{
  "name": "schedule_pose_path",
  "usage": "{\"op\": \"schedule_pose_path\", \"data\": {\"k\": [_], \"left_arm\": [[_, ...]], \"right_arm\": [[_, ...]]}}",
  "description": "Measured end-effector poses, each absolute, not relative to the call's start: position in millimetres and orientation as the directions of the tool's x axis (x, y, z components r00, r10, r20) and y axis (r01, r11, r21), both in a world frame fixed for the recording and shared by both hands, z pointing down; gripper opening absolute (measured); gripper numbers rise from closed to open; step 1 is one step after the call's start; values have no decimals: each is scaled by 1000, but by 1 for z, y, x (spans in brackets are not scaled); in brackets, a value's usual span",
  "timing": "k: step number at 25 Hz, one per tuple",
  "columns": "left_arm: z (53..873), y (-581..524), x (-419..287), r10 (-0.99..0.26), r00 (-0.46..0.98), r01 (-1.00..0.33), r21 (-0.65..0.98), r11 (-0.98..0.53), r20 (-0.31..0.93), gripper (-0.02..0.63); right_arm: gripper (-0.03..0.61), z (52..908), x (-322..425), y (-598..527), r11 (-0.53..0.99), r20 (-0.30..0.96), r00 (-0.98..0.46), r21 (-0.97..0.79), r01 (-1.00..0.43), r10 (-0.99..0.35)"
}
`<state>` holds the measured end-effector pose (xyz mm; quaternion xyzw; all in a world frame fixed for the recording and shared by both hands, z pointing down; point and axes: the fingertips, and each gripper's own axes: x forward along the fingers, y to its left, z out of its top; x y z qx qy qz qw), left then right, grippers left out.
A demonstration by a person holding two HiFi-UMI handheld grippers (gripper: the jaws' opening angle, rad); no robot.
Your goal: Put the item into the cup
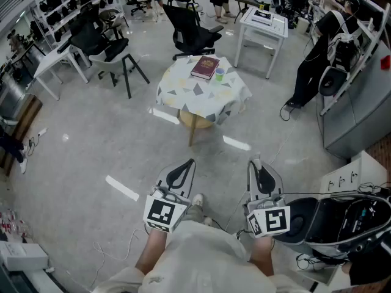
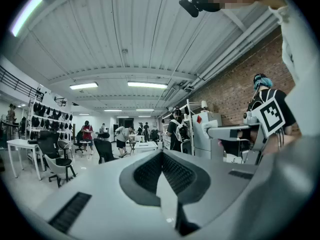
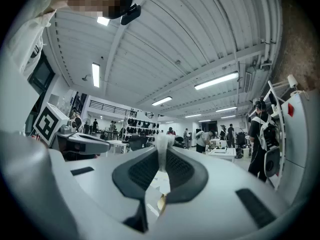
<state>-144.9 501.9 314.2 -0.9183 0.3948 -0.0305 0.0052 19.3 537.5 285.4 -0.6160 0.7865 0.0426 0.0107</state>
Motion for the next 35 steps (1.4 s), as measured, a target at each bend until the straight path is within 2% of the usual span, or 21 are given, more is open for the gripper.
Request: {"op": "schedule_pose_path", "data": {"k": [8,19,35], "left_arm": [[313,470,-141,-726,687,-725,-41,-687,26,11],[324,405,-140,-723,688,-723,-29,-690,59,12],[326,316,-141,-694,717,-695,-10,-719,60,11]], "right_arm": [[37,285,11,504,267,-81,-271,56,-962,-959],[37,296,5,439,285,-45,-288,50,-957,-957],[37,303,2,354,251,2,-251,54,-967,-968]]}}
